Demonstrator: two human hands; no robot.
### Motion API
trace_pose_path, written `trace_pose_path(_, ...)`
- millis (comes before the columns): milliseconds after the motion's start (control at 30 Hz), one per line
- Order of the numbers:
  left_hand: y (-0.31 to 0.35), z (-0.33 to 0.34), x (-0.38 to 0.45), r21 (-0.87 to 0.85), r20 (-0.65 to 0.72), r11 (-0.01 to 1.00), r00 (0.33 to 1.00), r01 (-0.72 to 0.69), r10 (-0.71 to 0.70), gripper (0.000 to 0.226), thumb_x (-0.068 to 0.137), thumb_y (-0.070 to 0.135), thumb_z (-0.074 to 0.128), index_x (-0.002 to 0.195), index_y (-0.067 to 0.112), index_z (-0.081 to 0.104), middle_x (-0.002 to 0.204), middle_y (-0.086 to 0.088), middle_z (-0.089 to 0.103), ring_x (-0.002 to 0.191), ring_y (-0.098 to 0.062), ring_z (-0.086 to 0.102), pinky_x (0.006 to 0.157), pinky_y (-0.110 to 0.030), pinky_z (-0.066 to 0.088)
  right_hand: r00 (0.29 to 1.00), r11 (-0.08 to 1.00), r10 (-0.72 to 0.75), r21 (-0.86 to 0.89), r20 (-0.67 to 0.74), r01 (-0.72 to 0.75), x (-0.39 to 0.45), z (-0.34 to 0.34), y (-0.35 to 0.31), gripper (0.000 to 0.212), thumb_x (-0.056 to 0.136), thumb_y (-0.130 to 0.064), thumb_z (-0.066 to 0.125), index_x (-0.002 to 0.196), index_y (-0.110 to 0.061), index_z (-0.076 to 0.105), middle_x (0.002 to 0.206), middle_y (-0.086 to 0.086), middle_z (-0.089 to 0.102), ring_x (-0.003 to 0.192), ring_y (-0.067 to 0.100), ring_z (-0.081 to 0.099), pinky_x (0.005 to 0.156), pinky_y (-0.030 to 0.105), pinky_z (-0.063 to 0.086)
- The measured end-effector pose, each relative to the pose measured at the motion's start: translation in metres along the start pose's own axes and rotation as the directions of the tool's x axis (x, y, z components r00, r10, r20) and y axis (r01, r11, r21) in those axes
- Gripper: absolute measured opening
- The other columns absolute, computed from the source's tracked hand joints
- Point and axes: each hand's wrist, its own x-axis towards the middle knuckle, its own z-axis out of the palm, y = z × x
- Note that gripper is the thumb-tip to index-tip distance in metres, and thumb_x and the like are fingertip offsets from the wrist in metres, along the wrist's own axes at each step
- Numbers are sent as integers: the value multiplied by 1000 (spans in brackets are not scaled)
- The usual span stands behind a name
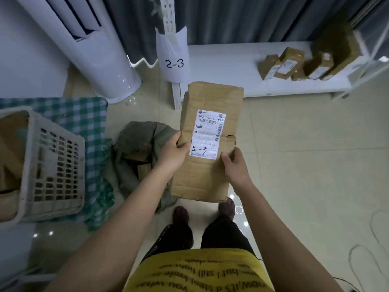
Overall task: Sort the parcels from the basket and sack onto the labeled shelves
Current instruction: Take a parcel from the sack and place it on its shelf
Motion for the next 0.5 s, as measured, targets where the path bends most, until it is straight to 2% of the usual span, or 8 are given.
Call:
trace_pose_path(100, 16, 28, 1, 10, 20, 1000, 1000, 2, -2, 65, 75, 43, 55, 138, 35, 45, 132, 14, 59, 116, -11, 58, 100, -41, 48, 1000, 998, 23, 59, -17, -22, 4, -30, 2, 30, 102, -17, 44, 132, -13, 46, 118, -3, 56, 109, 14, 52, 88, 27, 38)
trace_pose_path(167, 26, 53, 3, -1, 34, 1000, 999, 21, -21, 66, 77, 41, 56, 141, 34, 42, 135, 11, 56, 118, -12, 57, 102, -42, 47, 999, 996, 40, 79, -23, -38, 10, -54, 4, 33, 102, -17, 43, 135, -14, 45, 122, -2, 55, 111, 15, 51, 89, 27, 38)
trace_pose_path(333, 66, 135, 3, -23, 36, 1000, 999, 0, 0, 53, 91, 26, 54, 142, 30, 43, 135, 10, 57, 119, -12, 56, 103, -39, 46, 999, 996, 38, 77, -25, -36, 36, -137, 10, 32, 102, -17, 42, 134, -14, 45, 118, -4, 56, 111, 16, 52, 89, 27, 37)
trace_pose_path(433, 97, 193, 4, -69, 37, 997, 999, -29, 31, 43, 95, 13, 51, 136, 27, 51, 123, 10, 64, 106, -7, 62, 92, -27, 49, 1000, 999, 12, 51, -29, -11, 54, -199, 9, 32, 103, -17, 42, 135, -15, 45, 118, -6, 54, 109, 14, 50, 89, 26, 37)
trace_pose_path(500, 117, 228, 5, -77, 54, 996, 997, -51, 55, 39, 95, 12, 50, 131, 27, 54, 119, 11, 65, 103, -6, 63, 90, -27, 50, 999, 999, -7, 31, -50, 9, 66, -237, 10, 32, 103, -16, 43, 134, -15, 45, 115, -6, 54, 108, 13, 50, 88, 25, 36)
